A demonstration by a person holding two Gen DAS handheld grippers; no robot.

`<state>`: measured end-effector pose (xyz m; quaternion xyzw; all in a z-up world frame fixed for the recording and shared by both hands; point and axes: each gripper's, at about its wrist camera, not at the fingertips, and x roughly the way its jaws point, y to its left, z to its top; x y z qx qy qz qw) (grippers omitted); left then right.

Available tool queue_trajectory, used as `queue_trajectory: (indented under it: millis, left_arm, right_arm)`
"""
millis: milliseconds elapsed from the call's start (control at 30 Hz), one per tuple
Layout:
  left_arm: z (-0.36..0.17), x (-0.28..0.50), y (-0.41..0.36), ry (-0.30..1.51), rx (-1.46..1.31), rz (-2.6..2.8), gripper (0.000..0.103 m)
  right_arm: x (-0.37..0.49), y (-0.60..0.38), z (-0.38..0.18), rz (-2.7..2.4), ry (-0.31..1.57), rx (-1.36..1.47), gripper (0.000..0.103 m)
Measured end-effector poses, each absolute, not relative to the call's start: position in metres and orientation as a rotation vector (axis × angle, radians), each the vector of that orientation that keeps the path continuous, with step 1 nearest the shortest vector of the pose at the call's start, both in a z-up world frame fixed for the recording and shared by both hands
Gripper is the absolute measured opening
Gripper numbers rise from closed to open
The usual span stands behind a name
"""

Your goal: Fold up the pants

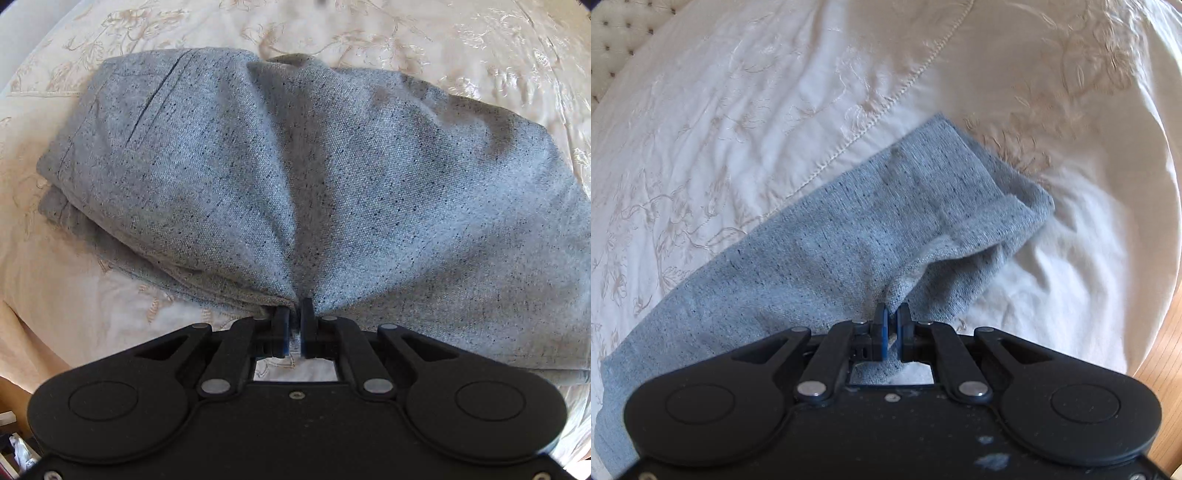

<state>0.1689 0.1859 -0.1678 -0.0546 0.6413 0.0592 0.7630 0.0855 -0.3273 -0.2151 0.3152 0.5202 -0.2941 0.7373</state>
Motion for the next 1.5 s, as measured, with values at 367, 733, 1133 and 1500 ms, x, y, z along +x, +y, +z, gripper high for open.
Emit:
queue_trajectory:
  millis: [367,733,1133,1500]
  left_arm:
    - [-0.161,0.176,0.198,1.402,-0.111,0.078,0.007]
    - [-0.17,0.174,0.178,1.399,-0.071,0.113,0.008]
    - [-0.186,0.197,0.143,1.417,-0.024,0.21,0.007]
    - [-0.189,0.198,0.141,1.422,-0.016,0.272,0.007]
  right_arm:
    - [0.075,-0.329,-0.184,-0.613,1.027,0.615,0.005]
    - [0.052,-0.342,-0.215,-0.572,1.027,0.644,0.006]
    - [0.025,-0.403,-0.161,-0.481,0.935,0.613,0.021]
    - [0.103,-0.46,-0.21,-0.342,1.044,0.443,0.022]
